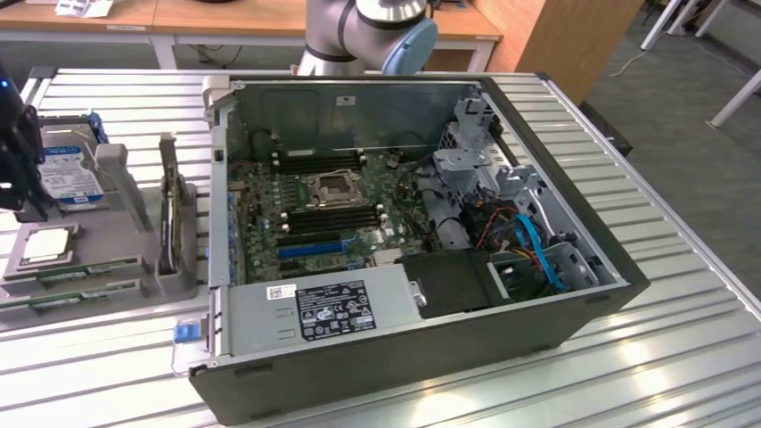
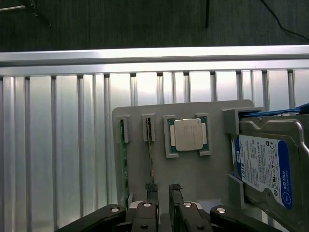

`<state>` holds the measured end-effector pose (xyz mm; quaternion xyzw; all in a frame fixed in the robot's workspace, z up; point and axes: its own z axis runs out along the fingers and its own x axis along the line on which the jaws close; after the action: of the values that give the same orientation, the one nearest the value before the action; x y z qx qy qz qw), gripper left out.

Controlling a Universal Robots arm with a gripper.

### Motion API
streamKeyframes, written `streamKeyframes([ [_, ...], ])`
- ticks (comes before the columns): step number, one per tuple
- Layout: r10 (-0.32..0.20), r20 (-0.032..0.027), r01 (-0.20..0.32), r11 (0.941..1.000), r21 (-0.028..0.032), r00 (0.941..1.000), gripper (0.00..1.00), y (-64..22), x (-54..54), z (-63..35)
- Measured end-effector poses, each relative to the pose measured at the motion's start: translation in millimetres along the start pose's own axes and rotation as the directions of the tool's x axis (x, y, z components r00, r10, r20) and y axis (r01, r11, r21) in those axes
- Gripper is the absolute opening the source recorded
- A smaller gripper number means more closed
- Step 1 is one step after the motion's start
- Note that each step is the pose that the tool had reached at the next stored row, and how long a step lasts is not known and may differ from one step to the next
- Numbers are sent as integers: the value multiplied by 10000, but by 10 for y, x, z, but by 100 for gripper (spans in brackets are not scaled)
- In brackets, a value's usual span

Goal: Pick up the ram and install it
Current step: 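Pick up the ram and move it above insertion slot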

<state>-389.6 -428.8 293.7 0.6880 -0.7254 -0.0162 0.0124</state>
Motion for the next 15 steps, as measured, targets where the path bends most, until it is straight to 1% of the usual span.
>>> streamKeyframes([
  [15,0,1,0,10000,0,10000,24,-1,0,25],
])
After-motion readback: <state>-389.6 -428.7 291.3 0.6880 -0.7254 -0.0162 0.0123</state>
